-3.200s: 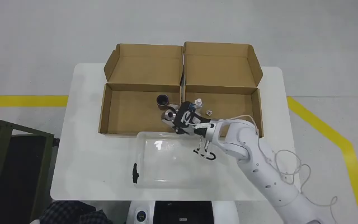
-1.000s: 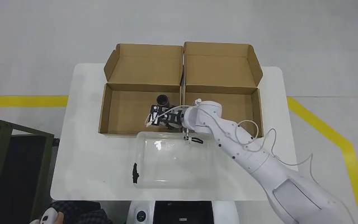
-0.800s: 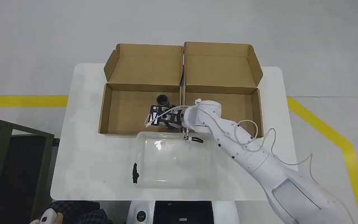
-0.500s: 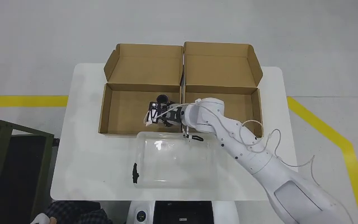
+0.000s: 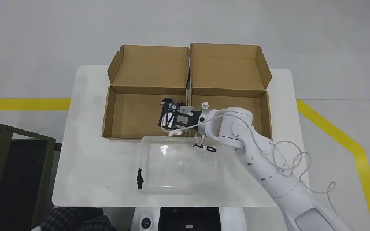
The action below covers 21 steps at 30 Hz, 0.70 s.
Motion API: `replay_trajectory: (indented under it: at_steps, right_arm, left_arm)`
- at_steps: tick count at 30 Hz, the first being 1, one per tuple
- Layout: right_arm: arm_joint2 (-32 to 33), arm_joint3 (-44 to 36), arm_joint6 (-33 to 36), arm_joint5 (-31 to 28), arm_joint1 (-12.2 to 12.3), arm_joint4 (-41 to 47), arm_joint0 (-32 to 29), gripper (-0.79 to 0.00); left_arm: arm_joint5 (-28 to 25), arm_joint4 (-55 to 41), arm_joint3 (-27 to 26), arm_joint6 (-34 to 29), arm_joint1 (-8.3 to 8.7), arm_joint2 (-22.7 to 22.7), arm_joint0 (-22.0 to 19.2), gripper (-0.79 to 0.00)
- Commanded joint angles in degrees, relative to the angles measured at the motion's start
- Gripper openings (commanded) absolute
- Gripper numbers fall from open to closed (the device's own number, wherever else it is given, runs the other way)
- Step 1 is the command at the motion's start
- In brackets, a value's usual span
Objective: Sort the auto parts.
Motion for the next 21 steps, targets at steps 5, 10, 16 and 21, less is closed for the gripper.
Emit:
replay_trajectory:
  at_steps: [5,10,16,21]
  right_arm:
    - [6.8,-7.4,-1.7,-0.5,1.9,-1.0,-7.5,-0.413]
    - [13.0,-12.8,-4.9,-0.1,3.4,-2.8,-14.4,-0.403]
    - [20.8,-18.1,-9.5,0.4,5.0,-4.9,-23.3,-0.394]
    - [27.5,-20.6,-14.0,1.2,6.0,-6.1,-30.3,-0.299]
  left_arm:
    - [0.0,0.0,0.0,0.0,0.00,0.0,0.0,0.000]
    - [0.0,0.0,0.0,0.0,0.00,0.0,0.0,0.000]
    - [0.0,0.0,0.0,0.0,0.00,0.0,0.0,0.000]
    - [0.0,0.0,0.0,0.0,0.00,0.0,0.0,0.000]
